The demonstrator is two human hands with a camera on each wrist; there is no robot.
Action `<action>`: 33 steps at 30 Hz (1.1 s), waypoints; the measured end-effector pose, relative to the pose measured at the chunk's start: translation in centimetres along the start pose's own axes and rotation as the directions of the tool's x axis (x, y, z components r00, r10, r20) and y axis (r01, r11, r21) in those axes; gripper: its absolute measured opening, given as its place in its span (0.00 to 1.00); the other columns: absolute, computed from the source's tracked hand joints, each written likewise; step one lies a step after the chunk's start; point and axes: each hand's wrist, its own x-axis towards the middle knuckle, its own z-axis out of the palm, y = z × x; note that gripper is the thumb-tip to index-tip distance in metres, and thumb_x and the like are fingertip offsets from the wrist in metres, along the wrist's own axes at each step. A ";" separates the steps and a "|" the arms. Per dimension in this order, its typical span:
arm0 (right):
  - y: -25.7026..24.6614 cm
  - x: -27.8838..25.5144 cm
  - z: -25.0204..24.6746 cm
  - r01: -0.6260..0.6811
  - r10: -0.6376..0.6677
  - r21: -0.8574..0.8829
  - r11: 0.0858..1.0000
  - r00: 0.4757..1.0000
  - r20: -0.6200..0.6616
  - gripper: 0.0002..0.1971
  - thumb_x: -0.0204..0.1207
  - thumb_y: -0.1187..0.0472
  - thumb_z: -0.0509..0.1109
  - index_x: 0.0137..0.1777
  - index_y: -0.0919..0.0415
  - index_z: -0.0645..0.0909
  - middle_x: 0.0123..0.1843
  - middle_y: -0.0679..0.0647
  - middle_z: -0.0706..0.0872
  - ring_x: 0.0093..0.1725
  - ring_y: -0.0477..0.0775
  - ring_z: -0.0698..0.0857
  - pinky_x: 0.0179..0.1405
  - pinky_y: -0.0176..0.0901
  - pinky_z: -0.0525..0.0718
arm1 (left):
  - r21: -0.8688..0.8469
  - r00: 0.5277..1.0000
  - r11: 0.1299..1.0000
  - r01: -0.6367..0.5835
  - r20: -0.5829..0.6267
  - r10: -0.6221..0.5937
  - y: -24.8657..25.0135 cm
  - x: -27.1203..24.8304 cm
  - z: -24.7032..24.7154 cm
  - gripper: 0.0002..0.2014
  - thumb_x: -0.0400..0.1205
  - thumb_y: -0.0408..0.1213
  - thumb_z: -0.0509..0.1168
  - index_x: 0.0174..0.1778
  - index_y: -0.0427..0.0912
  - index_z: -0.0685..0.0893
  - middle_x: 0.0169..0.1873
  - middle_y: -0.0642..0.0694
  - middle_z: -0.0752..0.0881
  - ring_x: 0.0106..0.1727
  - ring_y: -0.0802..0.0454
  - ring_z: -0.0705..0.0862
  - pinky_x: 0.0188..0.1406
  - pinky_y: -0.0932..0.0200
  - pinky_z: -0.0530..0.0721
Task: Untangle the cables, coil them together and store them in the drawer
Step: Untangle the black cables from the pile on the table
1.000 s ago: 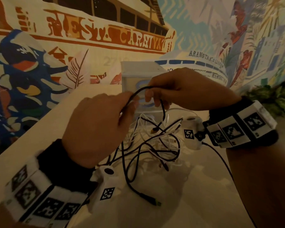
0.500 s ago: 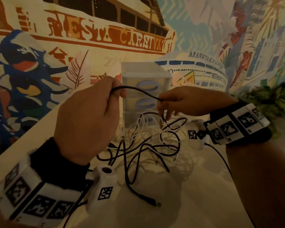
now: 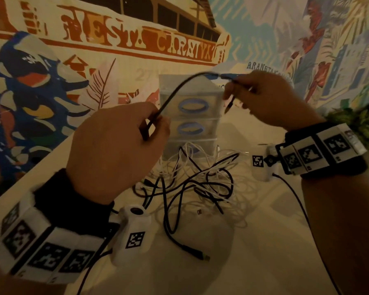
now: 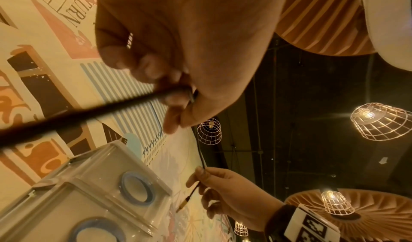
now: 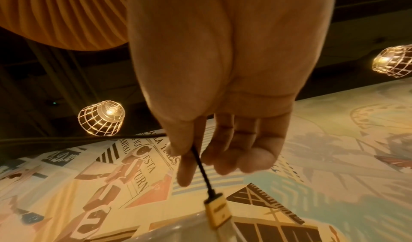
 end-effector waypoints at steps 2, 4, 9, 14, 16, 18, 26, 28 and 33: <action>0.8 0.1 -0.5 -0.045 0.050 0.044 0.998 0.992 -0.113 0.17 0.88 0.43 0.61 0.48 0.47 0.90 0.44 0.50 0.88 0.41 0.55 0.87 0.49 0.61 0.88 | 0.053 0.997 0.999 0.014 0.070 -0.018 -0.6 0.0 0.3 0.17 0.86 0.57 0.55 0.44 0.52 0.83 0.28 0.53 0.81 0.28 0.59 0.77 0.28 0.68 0.68; 1.2 0.0 -0.9 -0.077 0.084 0.064 0.995 0.989 -0.124 0.18 0.88 0.44 0.62 0.49 0.51 0.91 0.38 0.45 0.87 0.35 0.52 0.87 0.47 0.57 0.89 | 0.102 0.988 0.994 0.050 0.142 -0.064 -1.1 0.0 0.4 0.20 0.85 0.60 0.51 0.42 0.53 0.82 0.26 0.53 0.80 0.27 0.58 0.76 0.25 0.63 0.68; -0.4 -0.2 -1.3 -0.048 0.048 0.103 0.994 0.999 -0.001 0.20 0.88 0.43 0.61 0.46 0.51 0.90 0.29 0.45 0.87 0.28 0.45 0.87 0.43 0.43 0.87 | 0.069 0.947 0.983 0.168 0.265 -0.180 -2.3 0.0 0.5 0.33 0.84 0.67 0.37 0.42 0.53 0.85 0.28 0.52 0.87 0.27 0.52 0.84 0.35 0.52 0.85; -3.5 -1.0 -0.3 0.068 -0.096 0.096 0.993 0.940 0.327 0.19 0.87 0.41 0.58 0.47 0.46 0.88 0.28 0.43 0.85 0.26 0.39 0.83 0.33 0.24 0.78 | -0.557 0.930 0.745 0.366 0.225 -0.289 -0.6 0.7 0.4 0.24 0.88 0.59 0.49 0.48 0.47 0.84 0.31 0.43 0.89 0.22 0.47 0.87 0.23 0.57 0.86; -4.5 -1.1 0.6 0.102 -0.132 0.097 0.990 0.910 0.393 0.19 0.86 0.40 0.59 0.46 0.44 0.89 0.28 0.40 0.85 0.27 0.38 0.84 0.33 0.25 0.79 | -0.653 0.961 0.711 0.261 0.102 -0.258 -0.7 0.9 0.5 0.24 0.87 0.61 0.49 0.47 0.48 0.84 0.34 0.45 0.89 0.30 0.49 0.90 0.36 0.48 0.90; -5.1 -1.1 1.6 0.125 -0.166 0.122 0.985 0.887 0.430 0.18 0.87 0.42 0.60 0.46 0.45 0.89 0.29 0.41 0.86 0.29 0.39 0.85 0.36 0.31 0.82 | -0.711 0.967 0.672 0.207 0.043 -0.252 -1.0 0.9 0.6 0.23 0.86 0.61 0.50 0.44 0.50 0.84 0.34 0.45 0.89 0.36 0.49 0.91 0.42 0.48 0.90; -4.7 -1.2 3.7 0.108 -0.174 0.153 0.982 0.830 0.529 0.15 0.89 0.45 0.61 0.57 0.49 0.88 0.43 0.43 0.92 0.35 0.42 0.90 0.43 0.39 0.87 | -0.705 0.970 0.691 0.161 -0.016 -0.243 -1.4 1.0 1.2 0.21 0.87 0.60 0.51 0.41 0.54 0.84 0.34 0.47 0.88 0.37 0.50 0.91 0.47 0.38 0.89; -5.1 -1.4 3.9 0.059 -0.177 0.226 0.972 0.818 0.547 0.15 0.89 0.47 0.62 0.59 0.51 0.88 0.46 0.43 0.93 0.38 0.44 0.91 0.45 0.37 0.86 | -0.685 0.968 0.709 0.170 -0.019 -0.251 -1.4 1.0 1.3 0.22 0.87 0.61 0.51 0.40 0.55 0.83 0.33 0.48 0.88 0.36 0.52 0.91 0.46 0.38 0.89; -6.9 -1.9 3.9 0.094 -0.295 0.316 0.944 0.671 0.681 0.12 0.84 0.51 0.72 0.65 0.43 0.86 0.60 0.40 0.90 0.50 0.41 0.90 0.59 0.38 0.86 | -0.630 0.964 0.753 0.189 -0.027 -0.265 -1.1 1.0 1.2 0.25 0.89 0.59 0.49 0.38 0.47 0.82 0.30 0.48 0.88 0.34 0.56 0.90 0.48 0.40 0.88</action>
